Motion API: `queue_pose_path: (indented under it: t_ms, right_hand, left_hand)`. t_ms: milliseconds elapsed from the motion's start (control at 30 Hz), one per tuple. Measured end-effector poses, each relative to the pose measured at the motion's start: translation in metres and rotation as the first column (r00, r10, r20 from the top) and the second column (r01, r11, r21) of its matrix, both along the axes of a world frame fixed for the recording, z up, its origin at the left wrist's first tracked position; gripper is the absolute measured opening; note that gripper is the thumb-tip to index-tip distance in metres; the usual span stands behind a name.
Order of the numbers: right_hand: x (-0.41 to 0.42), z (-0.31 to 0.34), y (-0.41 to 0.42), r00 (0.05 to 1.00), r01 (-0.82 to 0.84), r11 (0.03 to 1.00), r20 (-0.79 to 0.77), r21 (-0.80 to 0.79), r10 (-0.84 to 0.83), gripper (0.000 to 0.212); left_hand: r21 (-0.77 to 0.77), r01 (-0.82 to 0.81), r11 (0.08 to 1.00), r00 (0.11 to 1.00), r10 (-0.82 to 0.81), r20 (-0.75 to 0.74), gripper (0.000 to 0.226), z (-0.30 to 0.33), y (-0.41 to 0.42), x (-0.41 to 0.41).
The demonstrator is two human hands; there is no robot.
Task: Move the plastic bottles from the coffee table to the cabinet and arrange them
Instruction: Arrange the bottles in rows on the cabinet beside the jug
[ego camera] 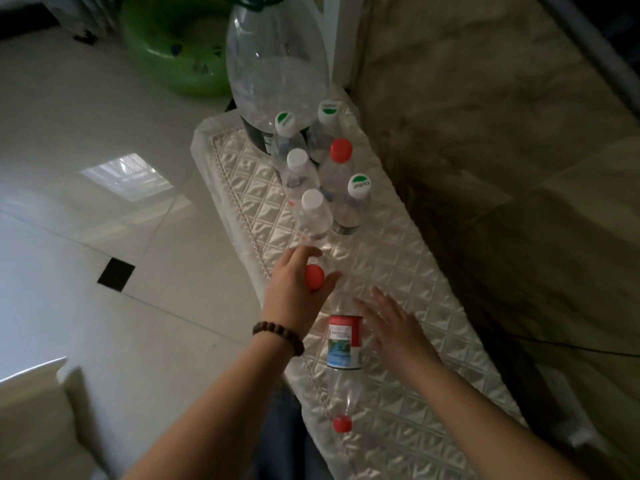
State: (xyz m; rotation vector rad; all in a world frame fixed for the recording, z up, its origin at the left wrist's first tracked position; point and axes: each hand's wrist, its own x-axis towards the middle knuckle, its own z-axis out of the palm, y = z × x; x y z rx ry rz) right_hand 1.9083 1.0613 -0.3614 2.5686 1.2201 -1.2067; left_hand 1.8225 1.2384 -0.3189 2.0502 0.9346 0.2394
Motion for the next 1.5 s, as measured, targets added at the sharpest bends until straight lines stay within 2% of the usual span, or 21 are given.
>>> queue_pose_path:
  t_ms: [100, 200, 267, 367, 633, 733, 800, 833, 900, 967, 1067, 1133, 1200, 1367, 1500]
  right_hand:
    - [-0.013, 0.002, -0.012, 0.949, -0.261, 0.951, 0.224, 0.164, 0.222, 0.078]
    - [-0.032, -0.009, -0.026, 0.81, -0.556, 0.822, 0.305, 0.128, 0.501, 0.057]
    - [-0.041, -0.017, -0.029, 0.734, -0.659, 0.74, 0.327, 0.131, 0.596, 0.05]
    - [-0.048, -0.028, -0.024, 0.692, -0.707, 0.696, 0.327, 0.126, 0.643, 0.041]
    - [-0.059, -0.045, -0.013, 0.768, -0.628, 0.759, 0.299, 0.173, 0.567, 0.03]
    - [-0.05, -0.041, -0.013, 0.825, -0.545, 0.805, 0.325, 0.236, 0.463, 0.03]
    - [-0.039, -0.029, -0.015, 0.896, -0.414, 0.859, 0.301, 0.302, 0.326, 0.045]
    - [-0.033, -0.022, -0.016, 0.935, -0.317, 0.879, 0.273, 0.357, 0.226, 0.057]
    - [-0.018, -0.007, -0.018, 0.987, -0.018, 0.893, 0.152, 0.45, -0.056, 0.073]
    - [-0.001, 0.008, -0.011, 0.951, 0.274, 0.821, -0.013, 0.501, -0.309, 0.072]
    - [0.028, 0.02, 0.011, 0.836, 0.517, 0.648, -0.168, 0.559, -0.523, 0.071]
    - [0.039, 0.028, 0.03, 0.762, 0.628, 0.551, -0.29, 0.55, -0.579, 0.069]
    - [0.046, 0.034, 0.047, 0.725, 0.673, 0.515, -0.338, 0.53, -0.6, 0.065]
    - [0.055, 0.03, 0.067, 0.741, 0.662, 0.556, -0.327, 0.502, -0.587, 0.062]
    - [0.057, 0.018, 0.069, 0.72, 0.686, 0.549, -0.344, 0.477, -0.602, 0.067]
  left_hand:
    - [0.007, 0.008, 1.0, 1.0, -0.008, -0.011, 0.04, 0.0, 0.001, 0.001]
    - [0.019, 0.019, 1.0, 1.0, -0.019, -0.012, 0.042, 0.0, 0.001, 0.0]
    - [0.025, 0.032, 0.999, 0.999, -0.032, -0.009, 0.043, 0.0, 0.001, -0.001]
    - [0.034, 0.043, 0.998, 0.999, -0.042, -0.018, 0.045, 0.001, 0.002, 0.0]
    - [0.046, 0.072, 0.996, 0.996, -0.07, -0.05, 0.045, 0.001, 0.001, 0.001]
    - [0.034, 0.08, 0.996, 0.995, -0.077, -0.062, 0.046, 0.003, 0.001, 0.0]
    - [0.027, 0.102, 0.994, 0.992, -0.1, -0.072, 0.047, 0.006, 0.002, -0.001]
    - [0.019, 0.117, 0.993, 0.99, -0.115, -0.078, 0.047, 0.007, 0.002, -0.002]
    - [-0.016, 0.124, 0.992, 0.988, -0.125, -0.089, 0.049, 0.009, 0.001, -0.003]
    - [-0.055, 0.095, 0.994, 0.991, -0.1, -0.089, 0.053, 0.009, -0.001, -0.005]
    - [-0.061, 0.055, 0.997, 0.995, -0.06, -0.085, 0.057, 0.006, -0.007, -0.007]
    - [-0.057, 0.008, 0.998, 0.998, -0.012, -0.066, 0.057, 0.005, -0.008, -0.005]
    - [-0.064, -0.055, 0.996, 0.998, 0.053, -0.036, 0.054, 0.006, -0.009, 0.001]
    - [-0.07, -0.137, 0.988, 0.99, 0.138, 0.01, 0.042, 0.008, -0.008, 0.017]
    - [-0.048, -0.157, 0.986, 0.987, 0.158, 0.012, 0.042, 0.008, -0.006, 0.023]
